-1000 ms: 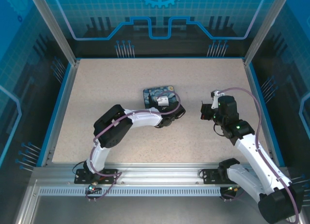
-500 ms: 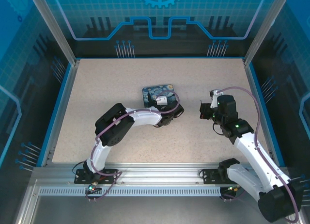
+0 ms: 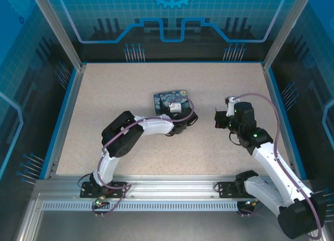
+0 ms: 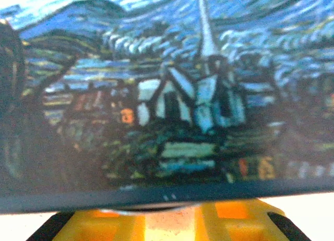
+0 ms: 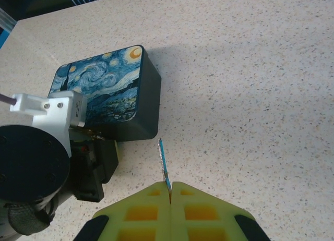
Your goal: Unlock the padlock with the key
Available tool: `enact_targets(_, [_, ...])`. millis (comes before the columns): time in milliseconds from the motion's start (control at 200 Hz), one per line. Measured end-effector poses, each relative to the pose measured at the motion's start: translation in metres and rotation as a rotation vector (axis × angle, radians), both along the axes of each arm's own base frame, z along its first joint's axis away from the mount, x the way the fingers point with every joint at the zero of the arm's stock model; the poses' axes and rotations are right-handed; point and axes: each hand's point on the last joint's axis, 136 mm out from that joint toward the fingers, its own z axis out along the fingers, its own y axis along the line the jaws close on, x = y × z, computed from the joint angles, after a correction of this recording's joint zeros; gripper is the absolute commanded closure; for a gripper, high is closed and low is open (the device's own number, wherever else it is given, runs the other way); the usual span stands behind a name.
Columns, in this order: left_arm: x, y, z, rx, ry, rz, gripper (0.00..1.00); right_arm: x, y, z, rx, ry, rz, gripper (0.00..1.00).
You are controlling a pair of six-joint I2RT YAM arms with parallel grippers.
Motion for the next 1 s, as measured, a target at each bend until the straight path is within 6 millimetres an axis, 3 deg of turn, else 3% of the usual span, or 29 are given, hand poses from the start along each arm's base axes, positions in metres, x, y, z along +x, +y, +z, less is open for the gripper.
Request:
enact_targets(150, [-0.008, -0.003, 0.008, -0.05, 0.058, -0.022, 0.77, -0.005, 0.008, -0.01, 0.007, 0.014, 0.058, 1.0])
enact_targets(175, [-0.009, -0.003, 0.01, -0.062, 0.069, -0.025, 0.67, -0.006, 0.009, -0.011, 0.007, 0.016, 0.068, 1.0])
enact_targets(195, [-0.01, -0.004, 0.011, -0.071, 0.076, -0.025, 0.65, -0.007, 0.011, -0.013, 0.01, 0.017, 0.08, 1.0])
enact_targets(545, [-0.01, -0.006, 0.047, -0.293, 0.144, 0.006, 0.7, -0.022, 0.037, -0.033, 0.069, 0.04, 0.253, 1.0])
enact_targets(845, [-0.01, -0.007, 0.048, -0.301, 0.148, -0.001, 0.54, -0.024, 0.039, -0.047, 0.07, 0.062, 0.266, 1.0])
enact_targets(1000, [-0.008, -0.002, 0.045, -0.287, 0.142, -0.006, 0.53, -0.023, 0.04, -0.05, 0.065, 0.069, 0.27, 1.0])
